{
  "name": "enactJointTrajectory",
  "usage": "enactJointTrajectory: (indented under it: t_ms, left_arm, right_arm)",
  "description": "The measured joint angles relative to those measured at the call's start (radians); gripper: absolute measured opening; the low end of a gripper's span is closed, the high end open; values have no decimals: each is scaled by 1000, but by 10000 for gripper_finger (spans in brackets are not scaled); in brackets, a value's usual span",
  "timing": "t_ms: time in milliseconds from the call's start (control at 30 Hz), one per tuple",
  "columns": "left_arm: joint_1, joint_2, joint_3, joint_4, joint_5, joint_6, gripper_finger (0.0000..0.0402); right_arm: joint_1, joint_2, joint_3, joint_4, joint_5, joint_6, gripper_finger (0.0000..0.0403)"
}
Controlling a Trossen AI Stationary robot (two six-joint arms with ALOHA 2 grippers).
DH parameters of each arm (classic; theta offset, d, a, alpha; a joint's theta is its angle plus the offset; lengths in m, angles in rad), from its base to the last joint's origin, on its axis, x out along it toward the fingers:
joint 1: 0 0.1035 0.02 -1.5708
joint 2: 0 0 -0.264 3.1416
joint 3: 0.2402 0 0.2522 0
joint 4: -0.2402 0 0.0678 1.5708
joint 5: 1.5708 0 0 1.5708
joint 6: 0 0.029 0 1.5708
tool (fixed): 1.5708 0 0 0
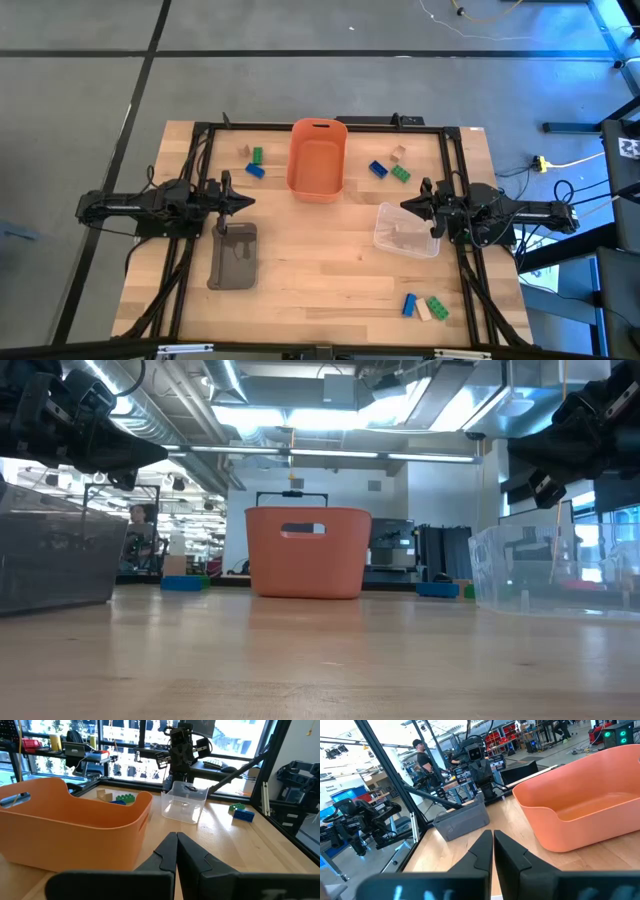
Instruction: Sort & place blocks by color
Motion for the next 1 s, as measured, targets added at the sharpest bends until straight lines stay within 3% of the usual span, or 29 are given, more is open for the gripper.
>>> enactJointTrajectory:
  t_ms: [333,500,600,667,867,1000]
  left_arm:
    - [0,0,0,0,0,0,0]
    - [0,0,0,0,0,0,0]
    - [0,0,0,0,0,0,0]
    - [0,0,0,0,0,0,0]
    - [0,0,0,0,0,0,0]
    - [0,0,0,0,0,0,0]
  right_arm:
    - [0,-1,0,66,29,-23,19]
    - [0,-1,0,217,34,-46,19]
    - [-1,10,0,365,195,-70,19]
    - [-2,25,12,401,244,-70,26]
    - [-1,185,178,219,363,-49,108]
    - [-4,352,388,-171,531,28,188]
